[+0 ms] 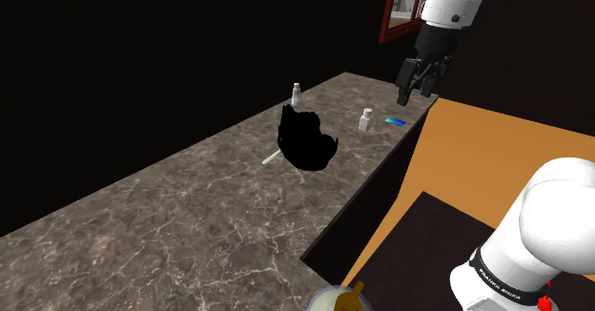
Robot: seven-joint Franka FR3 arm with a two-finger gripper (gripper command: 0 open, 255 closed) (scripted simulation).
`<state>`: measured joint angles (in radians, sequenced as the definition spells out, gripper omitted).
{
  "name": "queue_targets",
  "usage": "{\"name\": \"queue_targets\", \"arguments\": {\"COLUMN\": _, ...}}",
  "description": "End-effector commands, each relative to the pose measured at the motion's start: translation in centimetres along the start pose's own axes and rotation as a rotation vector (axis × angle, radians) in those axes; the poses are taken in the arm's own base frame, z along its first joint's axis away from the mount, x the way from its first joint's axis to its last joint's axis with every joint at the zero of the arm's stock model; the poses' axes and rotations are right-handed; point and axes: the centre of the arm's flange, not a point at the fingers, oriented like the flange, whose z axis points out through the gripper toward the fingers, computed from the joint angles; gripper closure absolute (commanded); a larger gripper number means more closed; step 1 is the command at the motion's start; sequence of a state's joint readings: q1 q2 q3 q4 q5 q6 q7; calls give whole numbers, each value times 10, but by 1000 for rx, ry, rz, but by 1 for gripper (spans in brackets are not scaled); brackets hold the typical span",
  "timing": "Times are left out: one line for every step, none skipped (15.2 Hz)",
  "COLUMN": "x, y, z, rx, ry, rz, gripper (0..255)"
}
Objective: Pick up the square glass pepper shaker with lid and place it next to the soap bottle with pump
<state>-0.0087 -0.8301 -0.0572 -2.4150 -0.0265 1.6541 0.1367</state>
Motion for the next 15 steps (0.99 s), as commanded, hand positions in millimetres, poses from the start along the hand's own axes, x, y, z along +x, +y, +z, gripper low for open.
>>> {"name": "queue_targets", "arguments": {"x": 0, "y": 0, "z": 0, "rx": 0, "ry": 0, "rz": 0, "gripper": 0}}
{"name": "queue_targets", "arguments": {"x": 9, "y": 7, "z": 6, "rx": -1, "ry": -2, "rz": -1, "gripper": 0}}
{"name": "queue_targets", "arguments": {"x": 19, "y": 14, "z": 12, "rx": -1, "ry": -4, "rz": -1, "gripper": 0}}
{"name": "queue_targets", "arguments": {"x": 28, "y": 22, "z": 19, "rx": -2, "ry": -7, "rz": -2, "gripper": 0}}
{"name": "queue_targets", "arguments": {"x": 38, "y": 29, "z": 25, "rx": -2, "ry": -9, "rz": -3, "gripper": 0}}
{"name": "queue_targets", "arguments": {"x": 47, "y": 36, "z": 31, "rx": -3, "ry": -11, "rz": -4, "gripper": 0}}
{"name": "queue_targets", "arguments": {"x": 56, "y": 43, "z": 37, "rx": -3, "ry": -13, "rz": -4, "gripper": 0}}
{"name": "queue_targets", "arguments": {"x": 66, "y": 51, "z": 44, "rx": -4, "ry": -15, "rz": -5, "gripper": 0}}
{"name": "queue_targets", "arguments": {"x": 75, "y": 58, "z": 50, "rx": -5, "ry": -18, "rz": -6, "gripper": 0}}
{"name": "queue_targets", "arguments": {"x": 84, "y": 65, "z": 56, "rx": -5, "ry": -20, "rz": -6, "gripper": 0}}
{"name": "queue_targets", "arguments": {"x": 94, "y": 72, "z": 63, "rx": -6, "ry": -22, "rz": -7, "gripper": 0}}
{"name": "queue_targets", "arguments": {"x": 103, "y": 79, "z": 69, "rx": -6, "ry": -24, "rz": -8, "gripper": 0}}
{"name": "queue_targets", "arguments": {"x": 112, "y": 87, "z": 76, "rx": -7, "ry": -27, "rz": -8, "gripper": 0}}
{"name": "queue_targets", "arguments": {"x": 122, "y": 94, "z": 82, "rx": -7, "ry": -29, "rz": -9, "gripper": 0}}
{"name": "queue_targets", "arguments": {"x": 131, "y": 101, "z": 88, "rx": -8, "ry": -31, "rz": -10, "gripper": 0}}
